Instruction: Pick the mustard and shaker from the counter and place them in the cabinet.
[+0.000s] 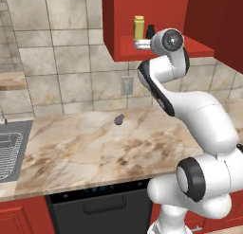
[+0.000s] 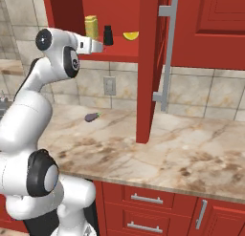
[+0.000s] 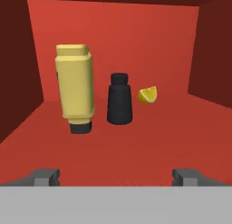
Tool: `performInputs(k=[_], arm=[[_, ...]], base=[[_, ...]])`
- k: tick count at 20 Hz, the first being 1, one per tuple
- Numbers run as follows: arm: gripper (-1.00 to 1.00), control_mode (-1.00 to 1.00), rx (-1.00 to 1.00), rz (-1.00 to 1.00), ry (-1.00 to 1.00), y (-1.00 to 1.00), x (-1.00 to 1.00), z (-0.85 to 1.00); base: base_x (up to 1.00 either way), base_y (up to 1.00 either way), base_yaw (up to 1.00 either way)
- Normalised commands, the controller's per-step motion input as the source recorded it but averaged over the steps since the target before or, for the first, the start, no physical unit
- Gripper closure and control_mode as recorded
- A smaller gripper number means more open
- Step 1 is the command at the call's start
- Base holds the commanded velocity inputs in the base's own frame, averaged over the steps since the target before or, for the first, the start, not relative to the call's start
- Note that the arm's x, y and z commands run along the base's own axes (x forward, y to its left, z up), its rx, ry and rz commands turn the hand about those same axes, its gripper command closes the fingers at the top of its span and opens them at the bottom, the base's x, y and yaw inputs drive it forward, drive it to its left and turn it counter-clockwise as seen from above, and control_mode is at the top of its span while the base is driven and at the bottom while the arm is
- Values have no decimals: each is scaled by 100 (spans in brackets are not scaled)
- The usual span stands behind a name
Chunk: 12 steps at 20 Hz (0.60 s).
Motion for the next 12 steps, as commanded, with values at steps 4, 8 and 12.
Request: performInputs(k=[4,8,12], arm=[[-100,-100,-12,5,1,-43,-100,-100],[-100,-100,-13,4,2,-39,-100,-100],[-100,-100,-15,3,5,-31,-100,-100]], base=[[0,0,0],[0,0,0],[0,0,0]])
